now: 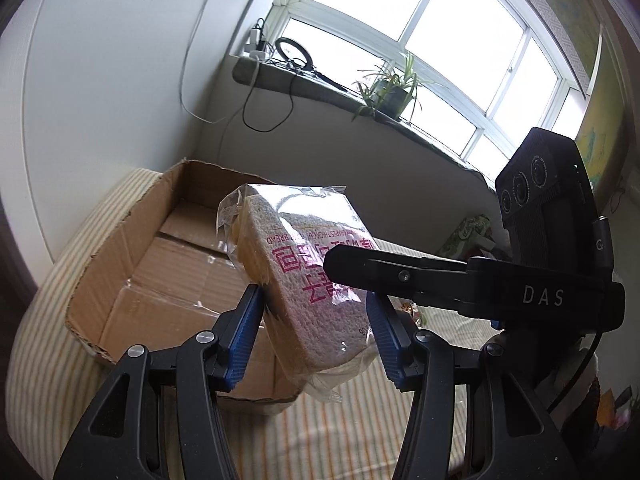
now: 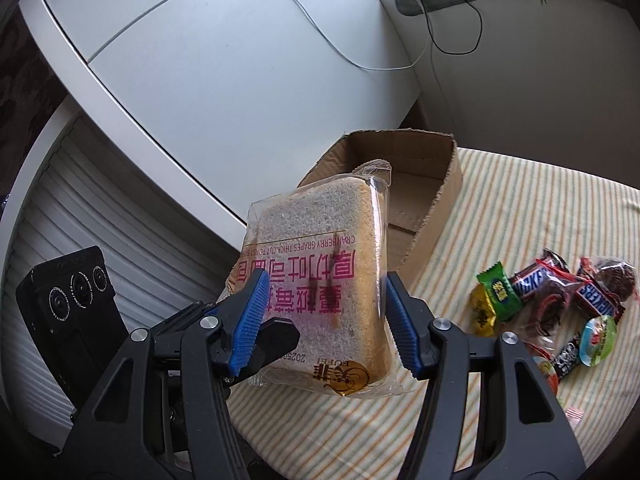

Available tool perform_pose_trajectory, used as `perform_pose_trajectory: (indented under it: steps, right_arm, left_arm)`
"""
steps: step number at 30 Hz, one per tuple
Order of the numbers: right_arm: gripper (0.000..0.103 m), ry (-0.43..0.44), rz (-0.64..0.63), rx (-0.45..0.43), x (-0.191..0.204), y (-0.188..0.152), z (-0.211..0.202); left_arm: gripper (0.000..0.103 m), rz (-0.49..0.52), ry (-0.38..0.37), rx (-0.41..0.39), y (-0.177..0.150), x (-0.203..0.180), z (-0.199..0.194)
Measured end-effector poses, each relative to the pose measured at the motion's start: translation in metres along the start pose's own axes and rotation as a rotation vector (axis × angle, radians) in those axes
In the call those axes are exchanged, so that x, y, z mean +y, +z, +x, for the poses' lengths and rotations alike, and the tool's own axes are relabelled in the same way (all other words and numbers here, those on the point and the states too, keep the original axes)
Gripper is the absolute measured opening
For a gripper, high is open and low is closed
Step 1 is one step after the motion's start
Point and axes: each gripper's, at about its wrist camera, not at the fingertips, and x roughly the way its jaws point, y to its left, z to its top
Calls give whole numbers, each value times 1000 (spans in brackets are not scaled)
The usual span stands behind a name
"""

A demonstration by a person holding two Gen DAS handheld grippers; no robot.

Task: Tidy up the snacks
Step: 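Carry the bread over the cardboard box and release it inside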

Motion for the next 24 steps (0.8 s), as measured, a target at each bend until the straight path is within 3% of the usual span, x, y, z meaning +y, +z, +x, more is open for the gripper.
perform_pose_trajectory:
  steps: [13, 24]
  right_arm:
    - [61, 12, -52, 72, 23, 15, 57]
    - [61, -50, -70, 49, 22, 20, 56]
  left_arm:
    - [52, -60, 70, -7, 3, 49, 0]
    - [52, -78, 139, -6, -3, 62, -4]
